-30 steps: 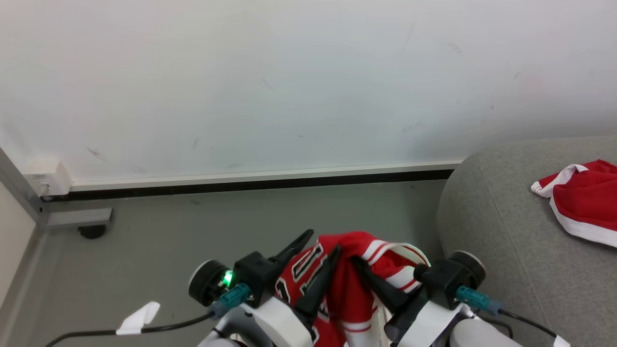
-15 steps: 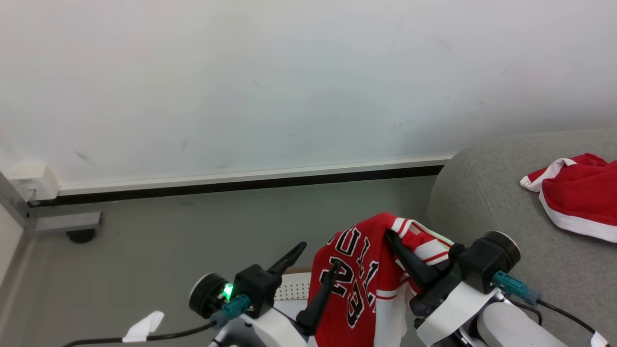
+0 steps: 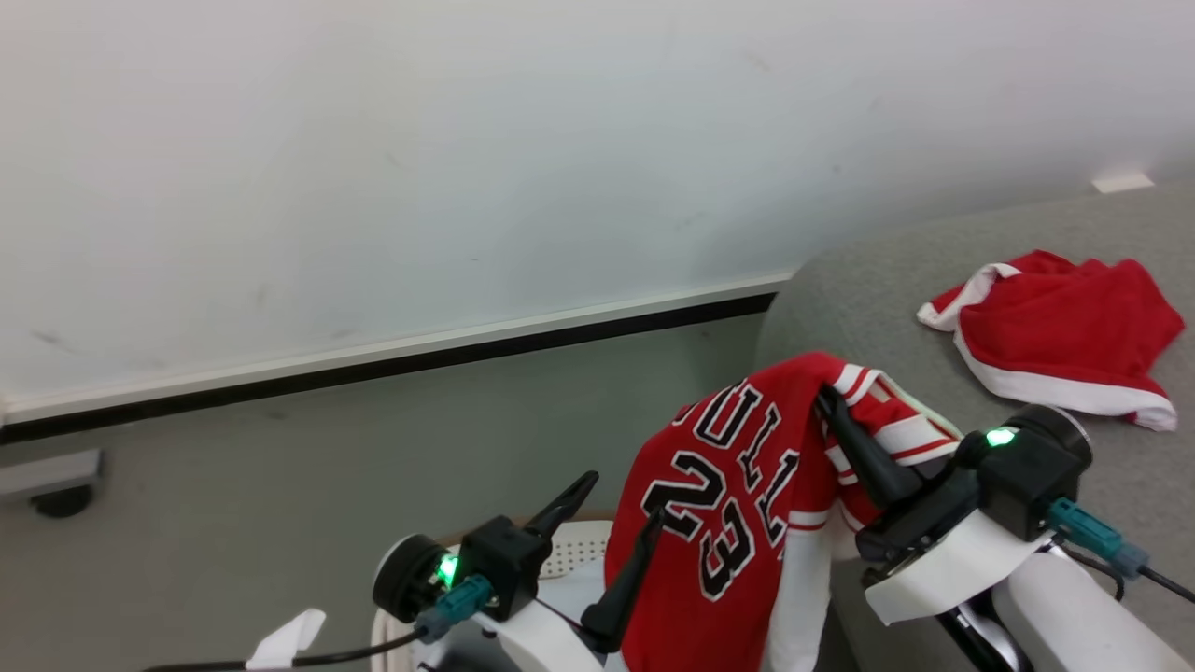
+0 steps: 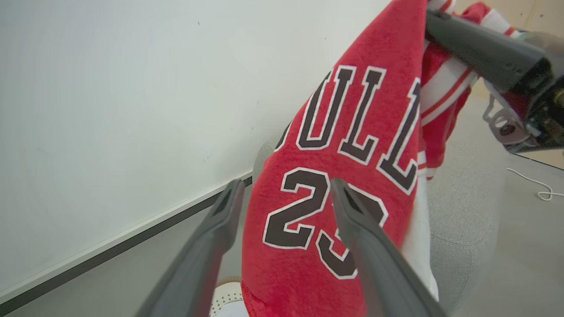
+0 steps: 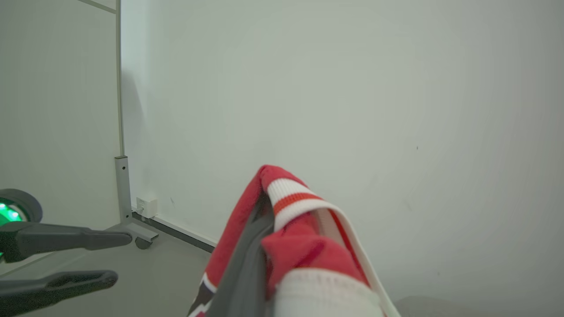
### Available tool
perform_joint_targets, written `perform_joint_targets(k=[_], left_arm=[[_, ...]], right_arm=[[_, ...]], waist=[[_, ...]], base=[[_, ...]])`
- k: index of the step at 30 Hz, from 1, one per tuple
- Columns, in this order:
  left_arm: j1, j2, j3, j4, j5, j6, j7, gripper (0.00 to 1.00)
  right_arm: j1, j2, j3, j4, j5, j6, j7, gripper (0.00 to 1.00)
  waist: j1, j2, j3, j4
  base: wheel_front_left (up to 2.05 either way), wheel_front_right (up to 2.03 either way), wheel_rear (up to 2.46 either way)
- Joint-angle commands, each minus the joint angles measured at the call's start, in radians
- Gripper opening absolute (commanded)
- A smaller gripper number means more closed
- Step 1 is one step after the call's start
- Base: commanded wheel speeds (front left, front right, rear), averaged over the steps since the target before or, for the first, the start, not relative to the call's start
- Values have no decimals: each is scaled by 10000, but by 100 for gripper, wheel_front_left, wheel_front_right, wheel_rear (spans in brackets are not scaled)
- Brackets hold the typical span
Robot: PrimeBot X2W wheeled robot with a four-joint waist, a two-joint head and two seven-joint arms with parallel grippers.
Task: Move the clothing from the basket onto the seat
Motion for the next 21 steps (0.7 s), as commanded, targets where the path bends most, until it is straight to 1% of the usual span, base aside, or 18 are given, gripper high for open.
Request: perform_joint_targets(k=[1, 7, 12, 16, 21], left_arm=[[88, -17, -17, -25, -55, -7, -57, 100], [-7, -175, -261, -19, -42, -47, -169, 100], [-253, -278, -508, -111, 102, -140, -189, 100], [-556, -260, -708, -263, 239, -295, -166, 100], [-1010, -132, -889, -430, 382, -508, -54, 100]], right_arm=[[148, -103, -112, -154, -55, -22, 0, 0], [253, -450, -696, -935, -186, -22, 0, 0], [329, -651, -1394, -1536, -151, -22, 1, 0], [270, -715, -2306, -1837, -431, -22, 3, 0], [-280, -532, -3508, -1978, -472, -22, 0, 0]], waist=[[0, -1, 102, -358], [0, -1, 348, -1157], [0, -1, 877, -1634], [0, -1, 1587, -1755], [0, -1, 2696, -1601]], base=[[0, 0, 0], [0, 0, 0], [0, 0, 0], [0, 0, 0], [0, 0, 0]])
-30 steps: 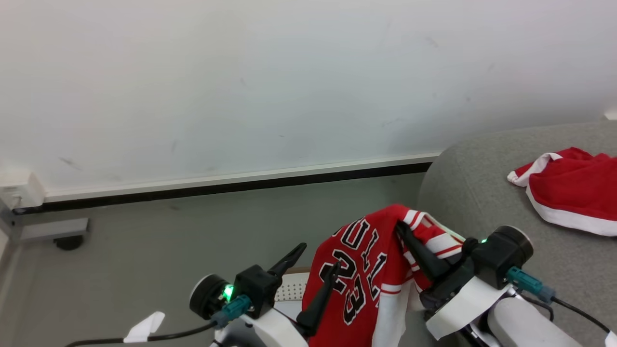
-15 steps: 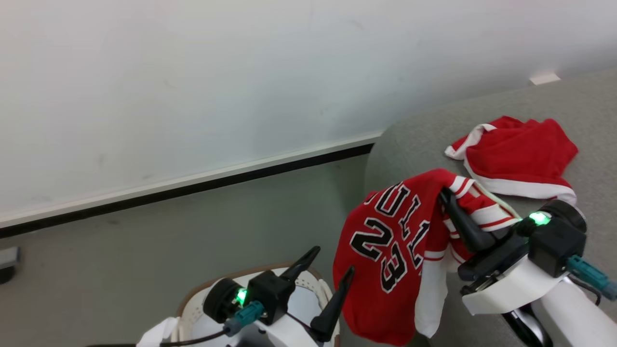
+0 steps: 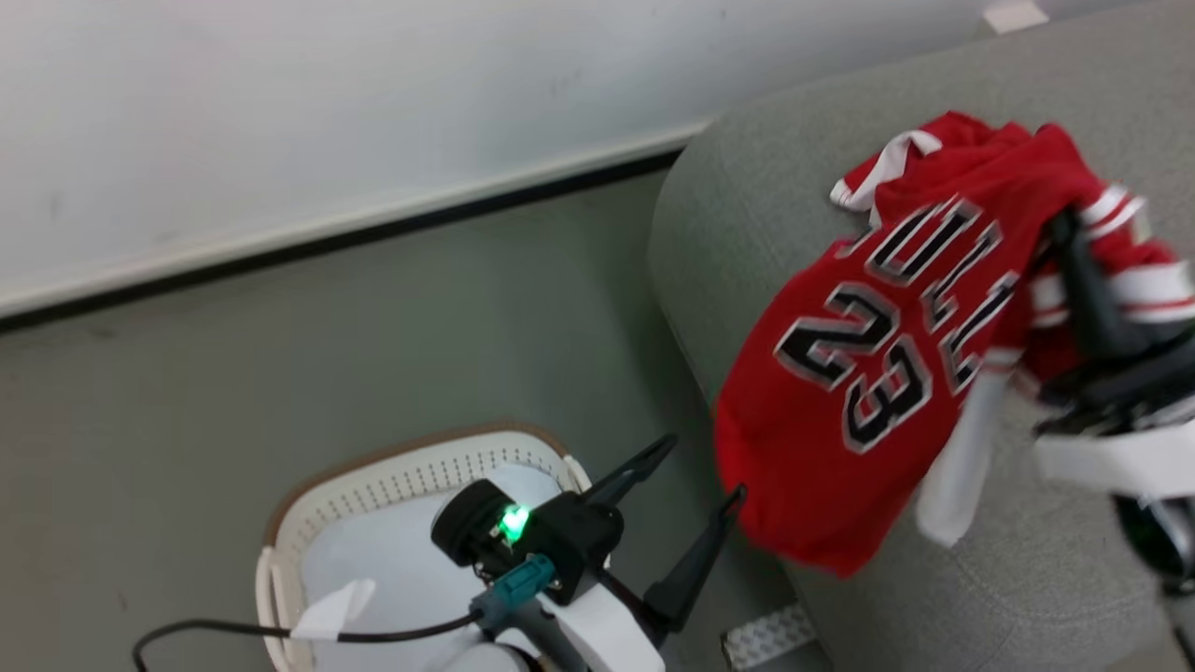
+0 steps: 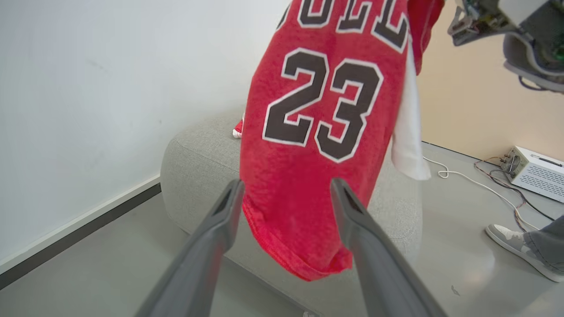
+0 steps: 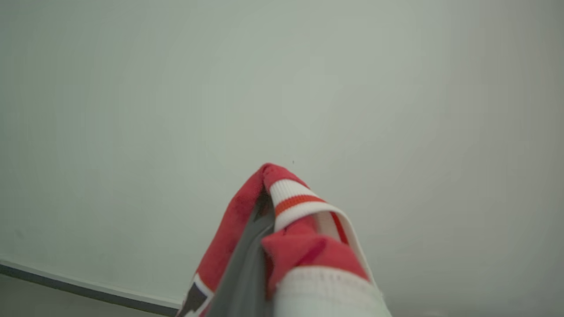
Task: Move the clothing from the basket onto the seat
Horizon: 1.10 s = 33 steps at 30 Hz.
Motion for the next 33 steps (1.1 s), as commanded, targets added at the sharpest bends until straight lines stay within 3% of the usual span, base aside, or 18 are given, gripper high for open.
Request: perform_joint_targets(k=[1, 10, 19, 23, 28, 31, 32, 33], left_arm=[[-204, 125, -4, -47, 175, -48, 70, 100], [-1307, 524, 77, -475, 463, -199, 362, 100], [-2003, 751, 287, -861, 573, -169, 386, 100], [-2012, 803, 353, -827, 495, -133, 228, 100], [-1833, 864, 429, -667, 404, -39, 93, 100], [-1681, 919, 511, -584, 304, 74, 28, 100], [-1611, 943, 529, -566, 274, 121, -2, 100], [-1523, 966, 558, -544, 245, 148, -30, 100]], right_arm=[[-423, 50, -369, -31, -11, -22, 0, 0], [-3612, -405, -2420, 1188, 354, -22, 527, 0], [-7391, -1679, -5074, 3740, -634, -22, 1231, 0], [-7238, -1682, -5840, 4856, -1179, -22, 1038, 0], [-5725, -1075, -6566, 6333, -1304, -24, 317, 0], [-4640, -394, -6747, 6944, -1124, -22, 57, 19], [-4286, -136, -6660, 7043, -961, -22, 35, 41], [-3950, 99, -6589, 7128, -798, -22, 1, 100]], waist=[[-1, 0, 861, 118], [-1, 0, 3085, 964], [-1, 0, 4650, 1575], [-1, 0, 4769, 1640], [-1, 0, 4614, 1506], [-1, 0, 4415, 1346], [-1, 0, 4331, 1293], [-1, 0, 4235, 1231]], base=[[0, 0, 0], [0, 0, 0], [0, 0, 0], [0, 0, 0], [0, 0, 0], [0, 0, 0], [0, 0, 0], [0, 0, 0]])
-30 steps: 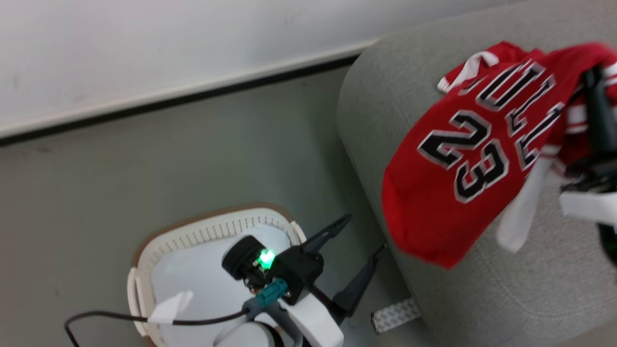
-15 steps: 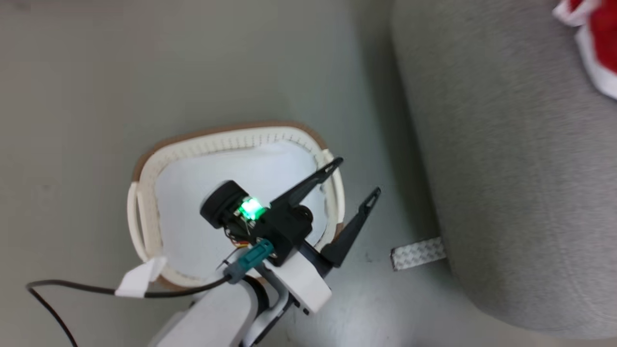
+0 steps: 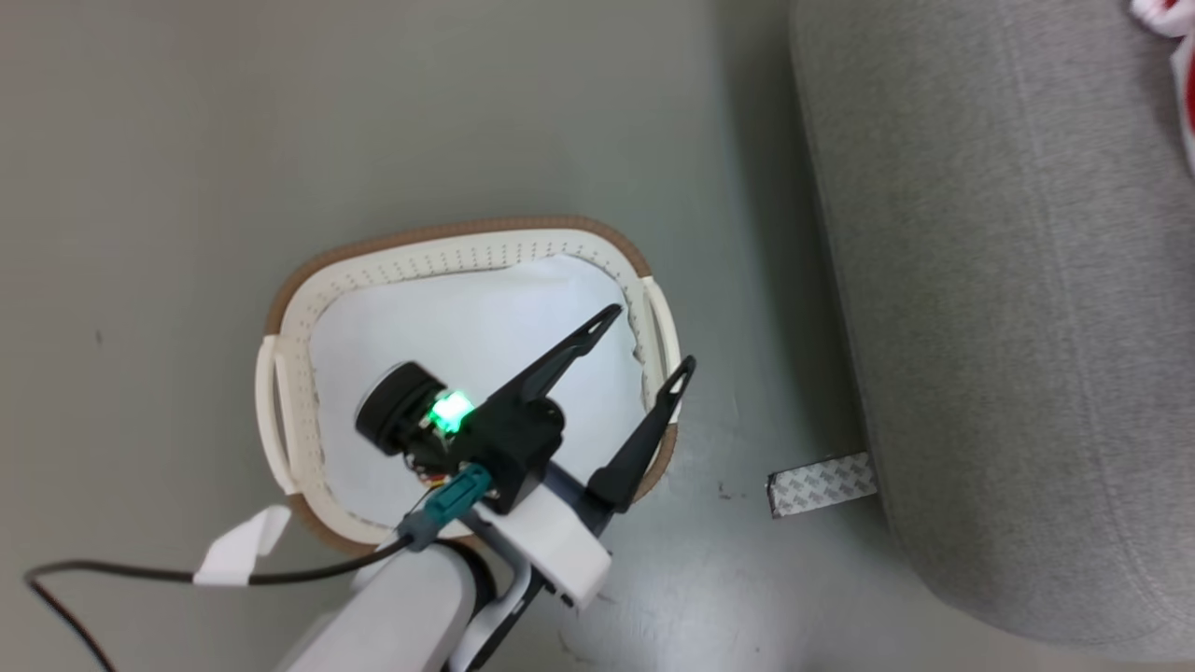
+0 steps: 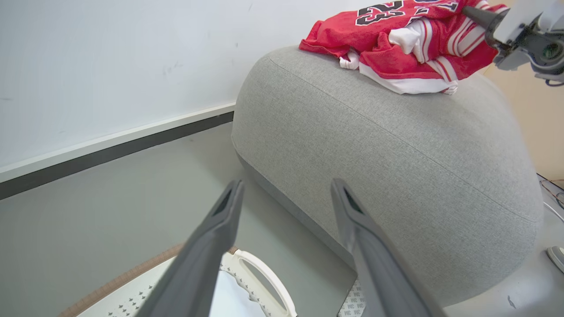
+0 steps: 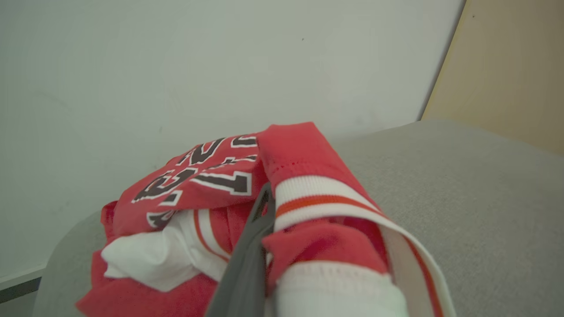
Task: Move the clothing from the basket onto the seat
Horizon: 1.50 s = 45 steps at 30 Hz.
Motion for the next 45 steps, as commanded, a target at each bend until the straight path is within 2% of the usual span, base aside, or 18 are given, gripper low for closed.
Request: perform_joint_targets(k=[1, 5, 12, 21, 27, 33, 38, 45], left_arm=[[255, 124, 61, 69, -94, 80, -85, 100], [642, 236, 258, 122, -239, 334, -283, 100], [1566, 320, 867, 415, -693, 938, -953, 100], [3060, 85, 1632, 1743, -1411, 1478, -2230, 100], [4000, -111, 2101, 2497, -1676, 1742, -2431, 100], [5156, -503, 3085, 2672, -1547, 1857, -2430, 100], [5769, -791, 3942, 2562, -1217, 1782, -2432, 100], [6185, -1130, 4799, 2414, -673, 1463, -2432, 100]], right_arm=[[631, 335, 219, 78, 261, -22, -80, 100], [2255, 1048, 541, -927, 524, -22, -68, 100], [4834, 2320, 880, -3220, 163, -22, -73, 100], [7149, 2923, 1675, -5548, -1497, -22, -75, 100], [8051, 3060, 2132, -6218, -2264, -22, -61, 100], [9045, 3211, 2619, -6204, -2546, -22, -59, 100], [9493, 3263, 3095, -5876, -2753, -22, -59, 100], [9513, 3313, 3651, -5294, -2749, -22, -59, 100]], waist=[[-2, 0, -282, -194], [-2, 0, -844, -404], [-2, 0, -2217, -692], [-2, 0, -4354, -239], [-2, 0, -5266, 283], [-2, 0, -6178, 805], [-2, 0, -6494, 1124], [-2, 0, -6764, 1547]], base=[[0, 0, 0], [0, 0, 0], [0, 0, 0], [0, 0, 0], [0, 0, 0], [0, 0, 0], [0, 0, 0], [0, 0, 0]])
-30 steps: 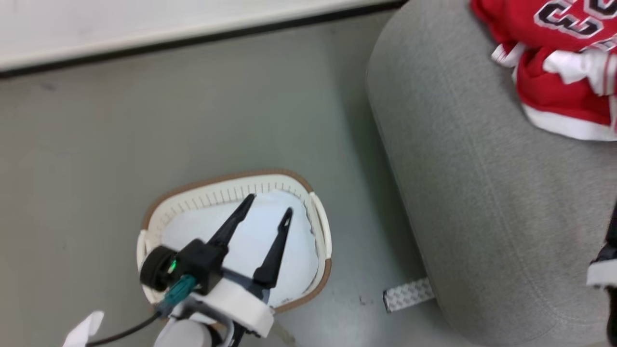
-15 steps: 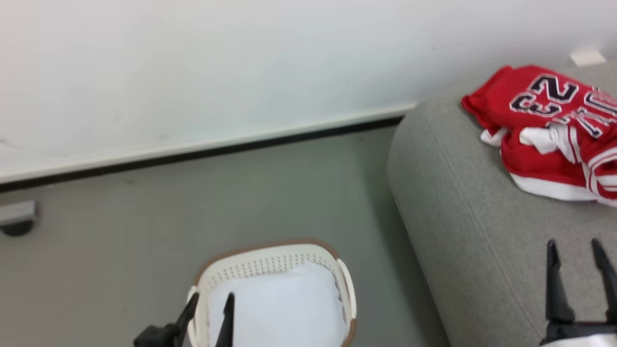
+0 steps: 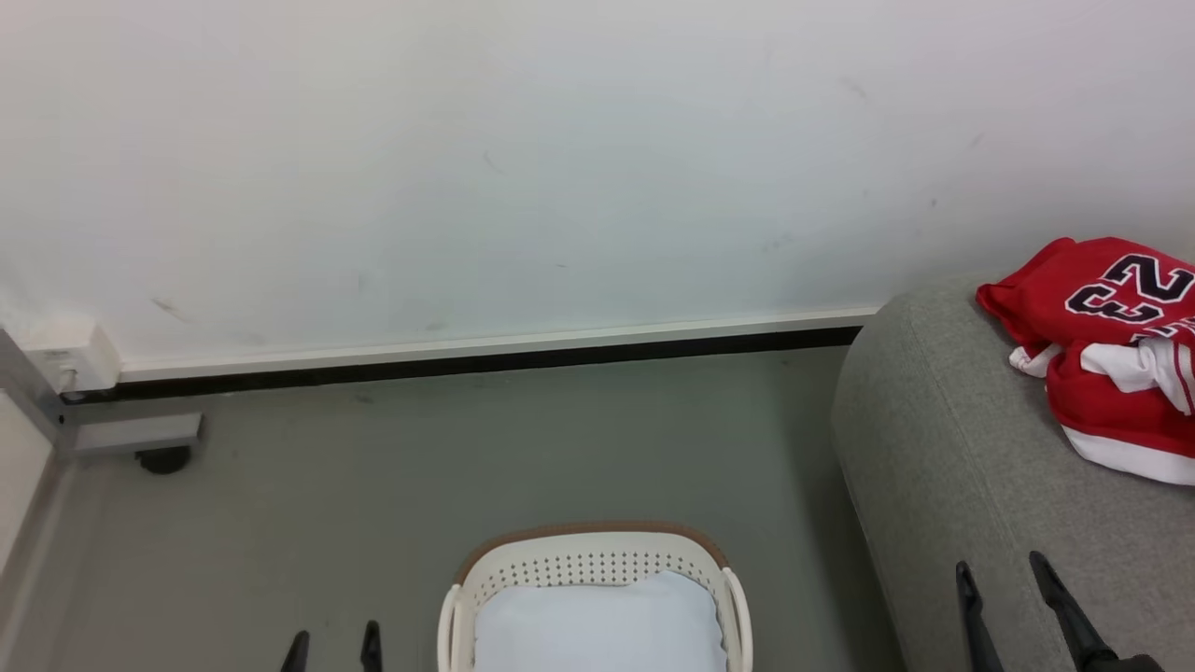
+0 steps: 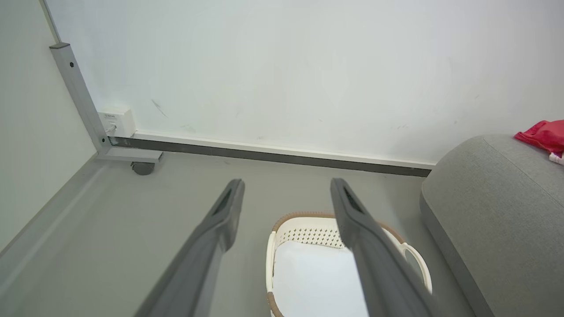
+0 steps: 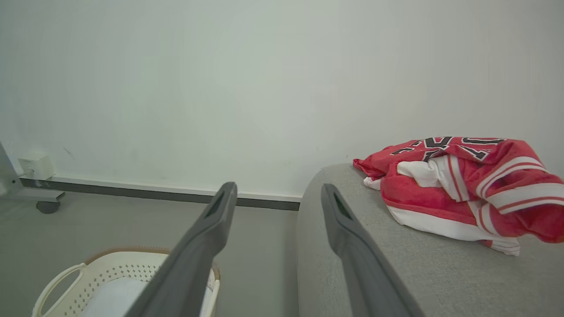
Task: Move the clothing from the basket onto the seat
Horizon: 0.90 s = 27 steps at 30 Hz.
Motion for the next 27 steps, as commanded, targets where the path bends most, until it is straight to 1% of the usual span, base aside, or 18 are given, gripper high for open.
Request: perform_joint_targets(k=[1, 6, 7, 12, 27], left_arm=[[96, -24, 129, -20, 122, -46, -1, 100], [111, -219, 437, -13, 373, -344, -3, 100], [12, -237, 427, -4, 235, -360, 1, 0], [103, -339, 390, 411, 126, -364, 26, 0], [-381, -384, 818, 383, -2564, -739, 785, 0]], right_arm=[[-5, 18, 77, 83, 72, -22, 8, 100], [-196, 18, 243, 415, 240, -22, 8, 100], [-114, 27, 237, 413, 209, 0, 0, 0], [95, 84, 250, 799, 285, 2, 23, 0], [-273, 67, 12, 740, 3309, -1, 769, 0]], waist=[[3, 0, -103, 142], [3, 0, -211, 306], [3, 0, -199, 297], [3, 0, -209, 325], [3, 0, -141, 418]], base=[[0, 0, 0], [0, 0, 0], [0, 0, 0], [0, 0, 0], [0, 0, 0]])
